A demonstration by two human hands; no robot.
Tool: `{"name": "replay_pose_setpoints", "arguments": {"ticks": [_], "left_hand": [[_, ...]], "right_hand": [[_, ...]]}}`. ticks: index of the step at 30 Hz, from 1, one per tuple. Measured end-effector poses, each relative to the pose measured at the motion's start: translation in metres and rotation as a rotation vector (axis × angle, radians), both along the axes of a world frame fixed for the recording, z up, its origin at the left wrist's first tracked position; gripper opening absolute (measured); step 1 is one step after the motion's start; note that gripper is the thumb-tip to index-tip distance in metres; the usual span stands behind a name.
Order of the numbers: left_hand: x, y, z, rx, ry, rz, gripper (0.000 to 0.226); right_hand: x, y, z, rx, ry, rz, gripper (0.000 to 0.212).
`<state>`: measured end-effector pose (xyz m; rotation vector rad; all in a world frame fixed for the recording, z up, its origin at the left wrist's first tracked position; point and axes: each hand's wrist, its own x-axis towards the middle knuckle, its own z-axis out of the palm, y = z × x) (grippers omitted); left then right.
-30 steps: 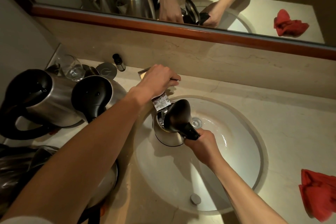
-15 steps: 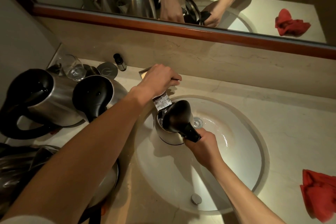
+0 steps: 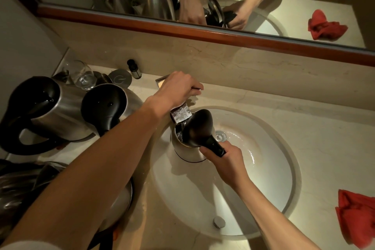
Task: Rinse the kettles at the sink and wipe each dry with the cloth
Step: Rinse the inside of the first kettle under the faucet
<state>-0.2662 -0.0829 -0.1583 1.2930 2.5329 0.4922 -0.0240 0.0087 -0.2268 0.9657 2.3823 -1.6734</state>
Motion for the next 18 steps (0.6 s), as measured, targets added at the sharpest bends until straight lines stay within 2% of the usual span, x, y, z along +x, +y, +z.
{"name": "replay_pose_setpoints", "arguments": {"ticks": [10,18], "left_hand": [[0.0002,0.0003,-0.0001,0.017,0.016,-0.009,0.023],[0.0019,0.0003,0.0026,0.029,0.017,-0.001,0.025]], "right_hand": [[0.0024,-0.0038,-0.001,-0.012,0.025,-0.036,0.074],[0.0017,-0.0019,-0.0001,-0.052,0.02,-0.079,0.067]]}}
